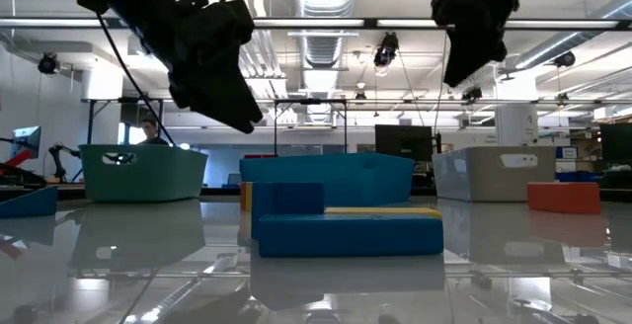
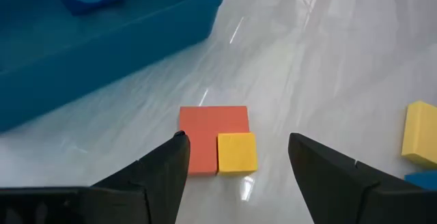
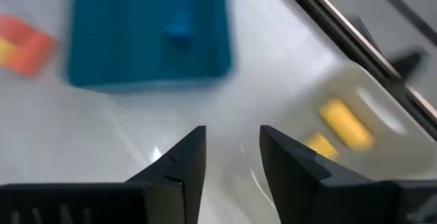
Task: Sort & place blocks by color
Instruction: Put the orange block into the green bin
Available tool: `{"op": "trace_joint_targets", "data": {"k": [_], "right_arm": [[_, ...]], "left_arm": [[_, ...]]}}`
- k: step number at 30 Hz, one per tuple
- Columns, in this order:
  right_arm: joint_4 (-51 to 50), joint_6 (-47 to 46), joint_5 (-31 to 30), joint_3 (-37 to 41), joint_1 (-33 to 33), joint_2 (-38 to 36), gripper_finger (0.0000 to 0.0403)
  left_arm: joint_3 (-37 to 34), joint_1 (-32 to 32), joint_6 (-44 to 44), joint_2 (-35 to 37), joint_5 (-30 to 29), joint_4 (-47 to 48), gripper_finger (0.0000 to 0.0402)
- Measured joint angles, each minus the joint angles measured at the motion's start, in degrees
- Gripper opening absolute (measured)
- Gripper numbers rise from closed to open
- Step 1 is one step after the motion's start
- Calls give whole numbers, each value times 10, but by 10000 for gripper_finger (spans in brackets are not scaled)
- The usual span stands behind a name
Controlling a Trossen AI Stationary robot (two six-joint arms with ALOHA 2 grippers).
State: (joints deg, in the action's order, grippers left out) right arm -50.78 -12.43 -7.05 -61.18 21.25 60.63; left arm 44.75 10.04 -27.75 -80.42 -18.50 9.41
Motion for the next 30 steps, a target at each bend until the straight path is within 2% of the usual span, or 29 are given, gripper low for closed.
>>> {"op": "trace_joint_targets", "data": {"k": [9, 14, 18, 30], "right_arm": [[239, -5, -4, 121, -145, -45, 92], [392, 11, -4, 193, -190, -41, 70], [476, 22, -5, 235, -204, -35, 54], [503, 35, -5, 254, -205, -35, 36]], "left_arm": [[0, 0, 16, 0, 0, -14, 233], [0, 0, 16, 0, 0, -14, 233], [0, -1, 16, 0, 0, -15, 233], [0, -3, 17, 0, -1, -16, 233]]}}
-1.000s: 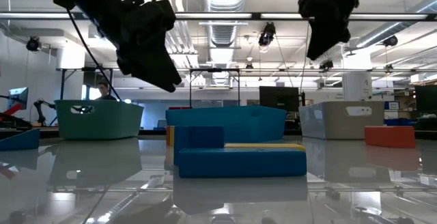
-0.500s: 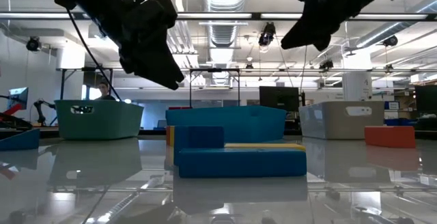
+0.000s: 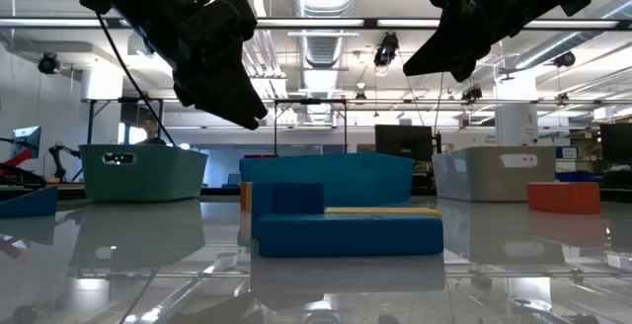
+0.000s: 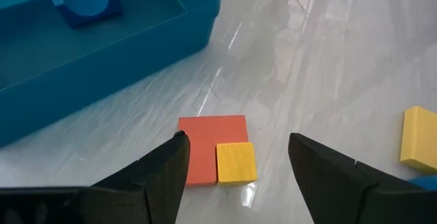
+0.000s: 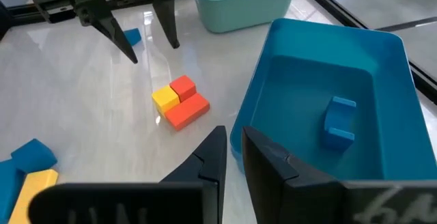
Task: Sort & place blocks by color
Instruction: Put the orange block into the green bin
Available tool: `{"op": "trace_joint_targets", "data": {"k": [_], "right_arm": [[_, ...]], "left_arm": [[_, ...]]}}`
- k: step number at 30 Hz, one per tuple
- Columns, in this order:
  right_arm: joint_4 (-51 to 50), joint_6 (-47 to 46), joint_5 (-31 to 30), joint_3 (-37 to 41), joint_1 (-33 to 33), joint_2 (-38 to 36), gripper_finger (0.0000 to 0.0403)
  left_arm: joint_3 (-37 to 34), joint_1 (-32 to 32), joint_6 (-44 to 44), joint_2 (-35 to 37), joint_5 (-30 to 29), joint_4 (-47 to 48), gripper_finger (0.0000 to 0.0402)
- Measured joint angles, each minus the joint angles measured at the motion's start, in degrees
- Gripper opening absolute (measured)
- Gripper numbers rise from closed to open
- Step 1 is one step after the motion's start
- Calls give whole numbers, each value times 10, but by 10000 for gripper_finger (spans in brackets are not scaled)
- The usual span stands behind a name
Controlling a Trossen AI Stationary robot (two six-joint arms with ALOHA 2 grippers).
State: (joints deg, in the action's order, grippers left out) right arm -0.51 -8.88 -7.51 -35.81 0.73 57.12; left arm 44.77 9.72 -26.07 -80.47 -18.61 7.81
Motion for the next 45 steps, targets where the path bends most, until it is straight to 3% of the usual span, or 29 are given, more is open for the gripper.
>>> {"op": "trace_joint_targets", "data": {"k": [29, 33, 39, 45], "right_arm": [[0, 6, 0, 0, 0, 0, 36], [0, 5, 0, 0, 0, 0, 36], [0, 4, 0, 0, 0, 0, 36], [0, -2, 0, 3, 0, 0, 36]], "left_arm": [[0, 0, 16, 0, -16, -9, 226], [2, -11, 61, 0, -16, -19, 171], [1, -61, 128, -5, -17, -44, 22], [1, -75, 129, -42, -2, -43, 2]]}}
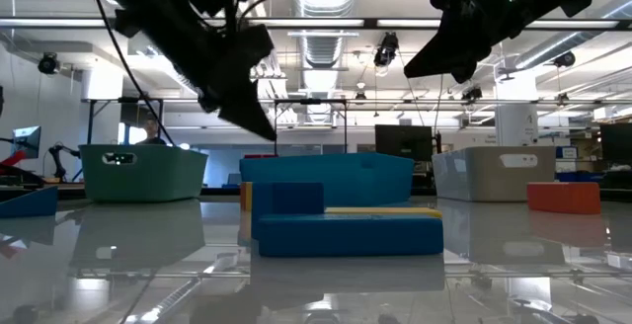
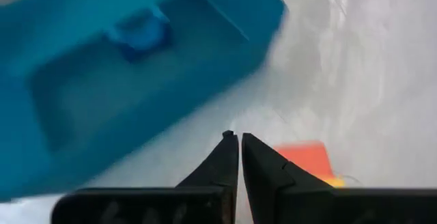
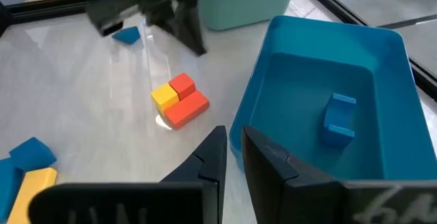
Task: Sort & place blocks by color
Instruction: Put the orange block into the green bin
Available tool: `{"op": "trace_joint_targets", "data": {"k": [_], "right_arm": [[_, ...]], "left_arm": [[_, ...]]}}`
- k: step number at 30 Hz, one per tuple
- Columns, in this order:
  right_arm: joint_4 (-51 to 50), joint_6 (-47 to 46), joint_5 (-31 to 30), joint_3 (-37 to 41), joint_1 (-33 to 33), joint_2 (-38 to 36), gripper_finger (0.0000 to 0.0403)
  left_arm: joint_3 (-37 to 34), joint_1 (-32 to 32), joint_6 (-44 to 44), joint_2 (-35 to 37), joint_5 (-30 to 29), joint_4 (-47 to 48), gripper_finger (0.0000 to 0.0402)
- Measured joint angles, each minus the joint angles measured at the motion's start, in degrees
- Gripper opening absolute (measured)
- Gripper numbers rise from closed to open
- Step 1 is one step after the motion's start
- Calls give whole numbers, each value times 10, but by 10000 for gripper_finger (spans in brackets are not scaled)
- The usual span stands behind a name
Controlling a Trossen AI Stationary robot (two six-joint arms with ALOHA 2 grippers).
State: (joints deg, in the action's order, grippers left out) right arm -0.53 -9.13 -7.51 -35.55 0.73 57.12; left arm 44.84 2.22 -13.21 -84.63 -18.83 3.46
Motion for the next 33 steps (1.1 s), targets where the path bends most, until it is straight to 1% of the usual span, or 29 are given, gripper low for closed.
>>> {"op": "trace_joint_targets", "data": {"k": [2, 9, 26, 31, 33], "right_arm": [[1, 0, 0, 1, 0, 0, 36], [1, 1, 0, 6, 0, 0, 36], [23, -1, 0, 22, 0, 0, 36], [28, -4, 0, 28, 0, 0, 36], [29, -8, 0, 28, 0, 0, 36]], "left_arm": [[0, 9, -12, -16, 17, 1, 1], [-1, 27, -21, -39, 19, 2, 0], [-2, 29, -33, -43, 22, 0, 0], [-11, 29, -57, -43, 11, -2, 0], [-19, 29, -65, -43, 7, -18, 0]]}}
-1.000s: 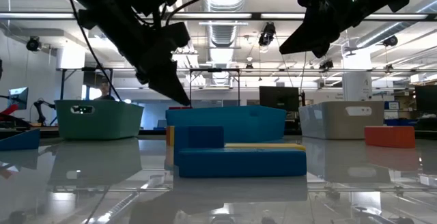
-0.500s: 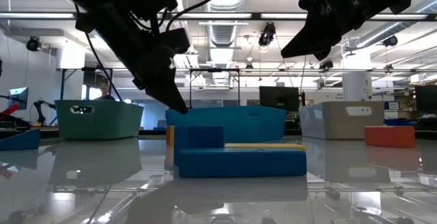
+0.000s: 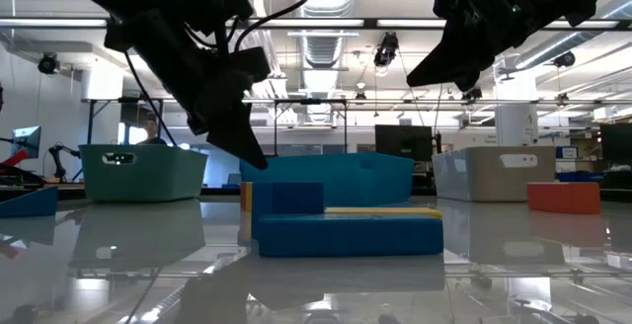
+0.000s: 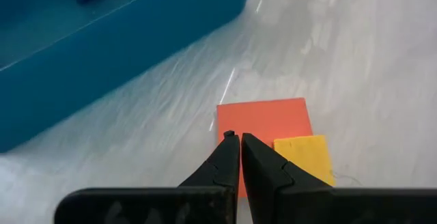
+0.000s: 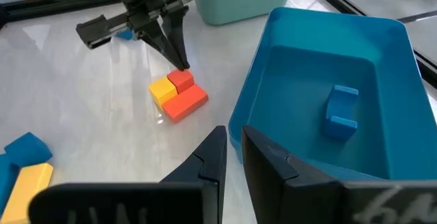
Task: Sort & place blocks by color
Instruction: Put the orange block into the green bin
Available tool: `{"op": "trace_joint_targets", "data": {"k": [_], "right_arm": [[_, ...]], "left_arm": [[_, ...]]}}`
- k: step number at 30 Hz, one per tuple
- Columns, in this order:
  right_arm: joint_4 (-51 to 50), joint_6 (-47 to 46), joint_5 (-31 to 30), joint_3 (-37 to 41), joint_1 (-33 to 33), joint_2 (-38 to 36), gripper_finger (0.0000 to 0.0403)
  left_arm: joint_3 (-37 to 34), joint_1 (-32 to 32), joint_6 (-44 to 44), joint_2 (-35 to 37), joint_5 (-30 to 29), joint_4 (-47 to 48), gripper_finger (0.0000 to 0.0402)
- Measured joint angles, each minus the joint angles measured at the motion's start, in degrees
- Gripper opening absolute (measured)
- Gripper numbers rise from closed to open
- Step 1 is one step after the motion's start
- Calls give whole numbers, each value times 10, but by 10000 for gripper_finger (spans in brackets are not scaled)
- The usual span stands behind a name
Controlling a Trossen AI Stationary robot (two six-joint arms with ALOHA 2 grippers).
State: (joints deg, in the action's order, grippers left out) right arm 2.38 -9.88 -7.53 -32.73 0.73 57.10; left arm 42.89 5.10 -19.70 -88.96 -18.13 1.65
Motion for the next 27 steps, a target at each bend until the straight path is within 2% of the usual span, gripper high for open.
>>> {"op": "trace_joint_targets", "data": {"k": [4, 13, 19, 27], "right_arm": [[0, 0, 0, 1, 0, 0, 36], [1, -1, 0, 1, 0, 0, 36], [1, -1, 0, 1, 0, 0, 36], [1, -2, 0, 1, 0, 0, 36]], "left_arm": [[-24, 1, -13, 0, -2, -45, 0], [-36, 2, -24, 0, -2, -50, 0], [-68, 2, -28, 0, -2, -105, 0], [-68, 3, -40, 3, 1, -93, 0]]}}
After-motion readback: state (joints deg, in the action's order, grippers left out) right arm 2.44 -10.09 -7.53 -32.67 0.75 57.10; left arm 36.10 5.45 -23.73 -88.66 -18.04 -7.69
